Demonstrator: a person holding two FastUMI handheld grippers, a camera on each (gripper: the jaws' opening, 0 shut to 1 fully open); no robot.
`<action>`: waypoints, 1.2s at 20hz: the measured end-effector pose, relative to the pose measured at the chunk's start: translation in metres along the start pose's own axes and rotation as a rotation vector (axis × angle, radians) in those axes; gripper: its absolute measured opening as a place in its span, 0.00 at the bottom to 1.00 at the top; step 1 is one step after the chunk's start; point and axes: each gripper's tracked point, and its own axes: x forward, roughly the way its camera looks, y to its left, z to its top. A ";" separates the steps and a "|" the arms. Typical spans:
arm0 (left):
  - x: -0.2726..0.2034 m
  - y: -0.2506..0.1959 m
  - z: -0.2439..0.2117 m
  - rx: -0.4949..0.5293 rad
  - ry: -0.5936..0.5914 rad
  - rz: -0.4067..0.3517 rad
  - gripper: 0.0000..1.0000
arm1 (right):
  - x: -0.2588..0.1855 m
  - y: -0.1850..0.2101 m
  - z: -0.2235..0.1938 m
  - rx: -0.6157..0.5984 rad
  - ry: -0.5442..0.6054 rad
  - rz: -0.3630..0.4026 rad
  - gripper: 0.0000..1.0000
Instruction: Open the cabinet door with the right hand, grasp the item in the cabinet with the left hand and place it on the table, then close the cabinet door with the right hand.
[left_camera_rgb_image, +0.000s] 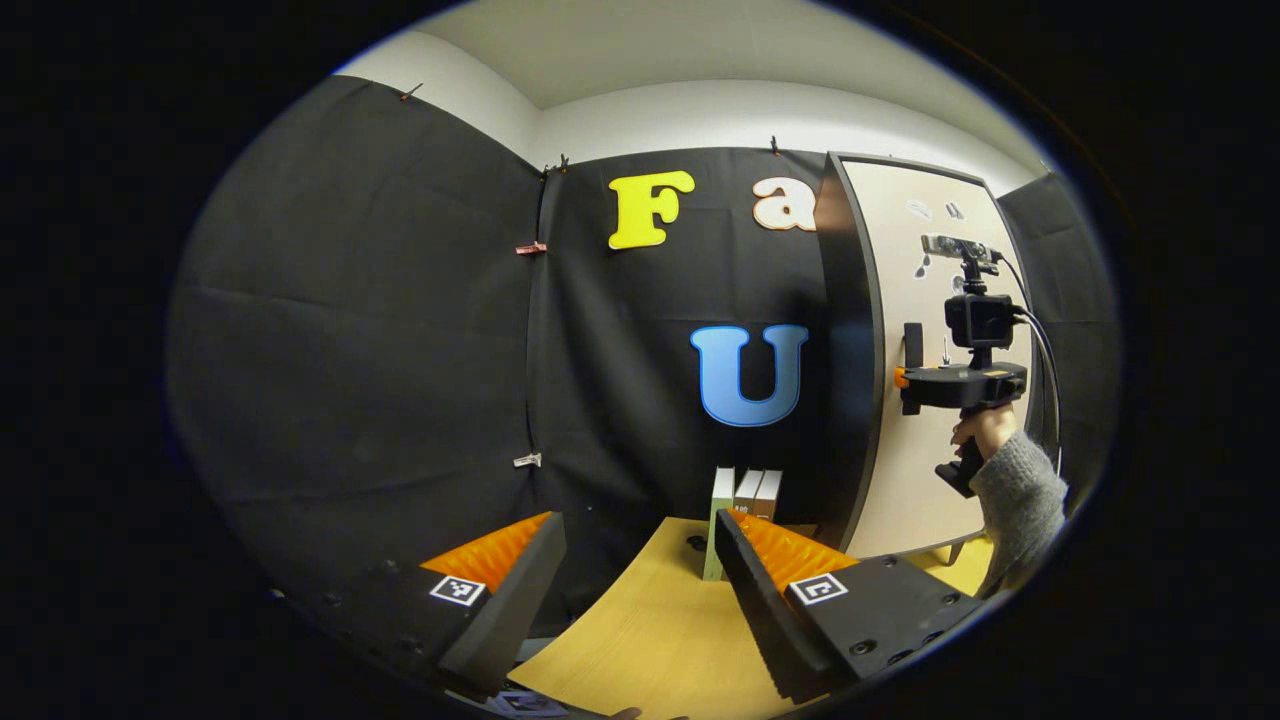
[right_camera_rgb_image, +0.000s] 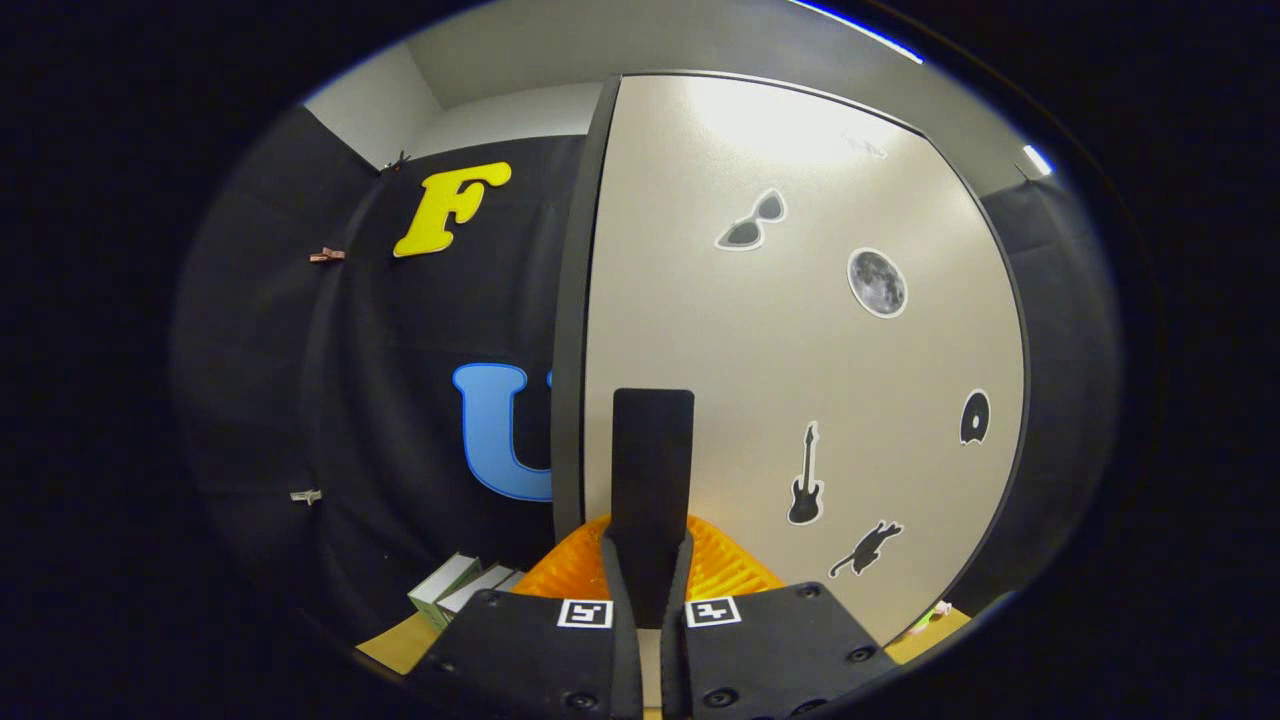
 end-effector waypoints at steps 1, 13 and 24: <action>0.000 0.001 -0.002 0.003 -0.001 -0.008 0.95 | -0.003 0.001 0.001 0.002 0.001 0.007 0.11; -0.036 -0.005 -0.002 0.028 -0.025 -0.190 0.93 | -0.076 -0.009 0.010 0.011 0.022 0.042 0.11; -0.054 -0.059 0.006 0.035 -0.041 -0.394 0.94 | -0.149 -0.051 0.016 -0.031 0.037 0.055 0.11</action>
